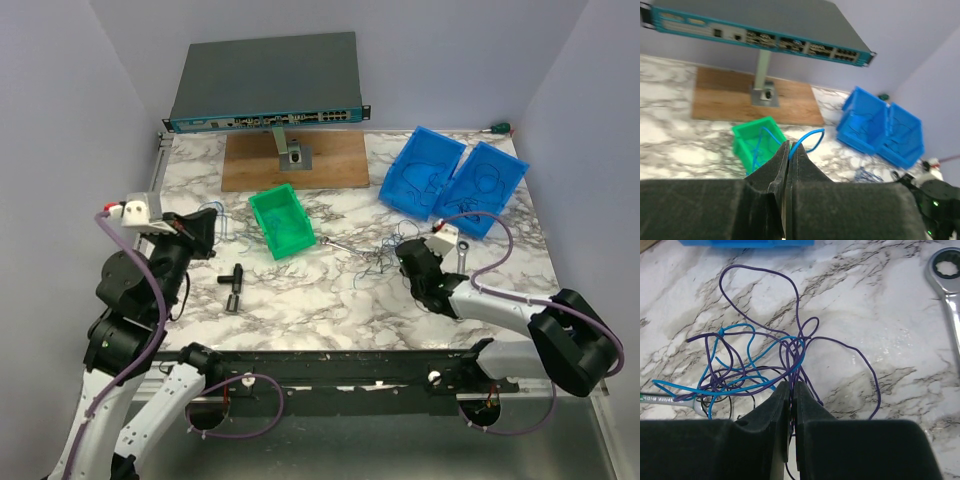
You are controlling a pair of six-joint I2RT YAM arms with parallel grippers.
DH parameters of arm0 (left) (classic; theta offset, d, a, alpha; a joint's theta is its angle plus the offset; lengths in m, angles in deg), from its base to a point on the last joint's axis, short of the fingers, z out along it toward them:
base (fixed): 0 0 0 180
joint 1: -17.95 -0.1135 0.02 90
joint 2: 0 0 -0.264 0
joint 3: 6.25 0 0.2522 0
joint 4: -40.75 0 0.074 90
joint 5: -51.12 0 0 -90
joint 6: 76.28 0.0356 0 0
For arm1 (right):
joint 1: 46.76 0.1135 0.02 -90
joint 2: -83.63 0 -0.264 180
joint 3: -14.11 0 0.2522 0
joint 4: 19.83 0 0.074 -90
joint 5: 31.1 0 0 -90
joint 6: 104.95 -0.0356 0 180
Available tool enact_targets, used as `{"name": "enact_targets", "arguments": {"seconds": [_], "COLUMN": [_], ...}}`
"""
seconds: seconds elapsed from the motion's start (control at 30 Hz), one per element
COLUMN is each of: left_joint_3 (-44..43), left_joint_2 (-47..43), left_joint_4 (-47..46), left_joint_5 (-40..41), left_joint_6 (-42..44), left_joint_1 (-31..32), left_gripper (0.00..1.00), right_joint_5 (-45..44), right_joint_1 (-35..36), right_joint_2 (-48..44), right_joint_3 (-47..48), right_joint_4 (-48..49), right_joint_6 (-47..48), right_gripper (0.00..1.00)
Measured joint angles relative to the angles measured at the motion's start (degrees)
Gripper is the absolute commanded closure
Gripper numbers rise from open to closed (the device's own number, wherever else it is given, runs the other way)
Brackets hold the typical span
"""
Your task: Untangle the cables
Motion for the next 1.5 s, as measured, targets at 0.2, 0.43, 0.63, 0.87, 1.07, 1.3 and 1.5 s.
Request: {"name": "enact_targets", "arguments": {"seconds": [0.2, 0.43, 0.63, 0.87, 1.07, 1.3, 1.5], "left_joint_3": [-5.3, -5.1, -5.2, -4.5, -4.5, -5.0, -5.0], "left_joint_2": [-2.4, -2.6, 3.2, 7.8, 10.8, 17.3, 19.1], "left_joint_4": [6.5, 9.1, 9.4, 8.9, 6.5, 3.9, 1.9], "left_joint_5": [10.7, 14.9, 9.7, -1.3, -7.9, -12.7, -15.4], "left_joint_6": [5.4, 8.2, 8.2, 6.3, 3.5, 0.9, -0.7], "left_joint_1": [0.0, 0.0, -0.1, -0.1, -0.1, -0.1, -0.1], "left_gripper": [1.00, 1.00, 1.00, 1.00, 1.00, 1.00, 1.00], "right_joint_5": [-5.1, -7.5, -4.3, 7.0, 13.5, 15.8, 16.6], "right_joint_1": [-0.3, -0.3, -0.4, -0.4, -0.4, -0.4, -0.4], "right_joint_2": [-2.8, -7.4, -9.6, -13.7, -18.2, -20.2, -20.9], "right_joint_3": [-0.9, -2.7, -4.7, -8.4, -11.7, -12.5, -13.3], "right_joint_4": [-3.2, -4.2, -0.4, 7.9, 12.8, 15.3, 15.9], "right_joint_6": [-5.2, -7.0, -1.9, 7.2, 11.3, 12.5, 12.9], "right_gripper": [0.85, 0.49, 0.19, 0.14, 0.14, 0.15, 0.15]}}
